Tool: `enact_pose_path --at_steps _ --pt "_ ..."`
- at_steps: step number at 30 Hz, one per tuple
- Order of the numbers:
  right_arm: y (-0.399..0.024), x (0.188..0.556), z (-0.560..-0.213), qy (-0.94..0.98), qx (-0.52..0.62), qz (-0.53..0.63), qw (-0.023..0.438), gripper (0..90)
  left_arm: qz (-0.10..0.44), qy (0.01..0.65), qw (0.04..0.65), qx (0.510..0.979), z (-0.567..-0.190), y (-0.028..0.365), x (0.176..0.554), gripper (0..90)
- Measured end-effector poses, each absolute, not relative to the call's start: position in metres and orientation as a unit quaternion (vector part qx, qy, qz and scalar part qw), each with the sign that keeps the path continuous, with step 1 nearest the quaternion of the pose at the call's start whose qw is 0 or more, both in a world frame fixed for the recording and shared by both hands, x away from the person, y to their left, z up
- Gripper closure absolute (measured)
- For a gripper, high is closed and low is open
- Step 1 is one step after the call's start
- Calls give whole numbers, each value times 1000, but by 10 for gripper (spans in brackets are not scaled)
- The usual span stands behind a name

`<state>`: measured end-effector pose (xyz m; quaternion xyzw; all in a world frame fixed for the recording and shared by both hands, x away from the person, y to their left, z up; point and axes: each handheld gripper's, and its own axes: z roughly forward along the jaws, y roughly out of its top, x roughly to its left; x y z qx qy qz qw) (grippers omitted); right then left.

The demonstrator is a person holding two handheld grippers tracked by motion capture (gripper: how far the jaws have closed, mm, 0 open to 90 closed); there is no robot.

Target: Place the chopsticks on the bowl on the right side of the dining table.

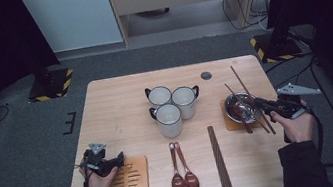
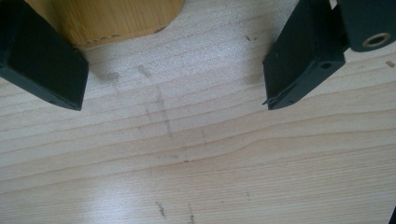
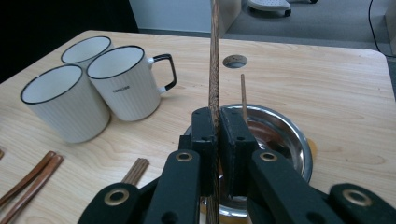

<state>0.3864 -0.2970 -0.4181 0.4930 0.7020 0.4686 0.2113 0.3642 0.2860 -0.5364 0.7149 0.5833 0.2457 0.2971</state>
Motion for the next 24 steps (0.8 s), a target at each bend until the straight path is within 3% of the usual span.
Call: enact_pose_path --at_steps 24 --pt "-315 421 -442 704 509 450 206 853 246 583 297 715 -536 286 364 55"
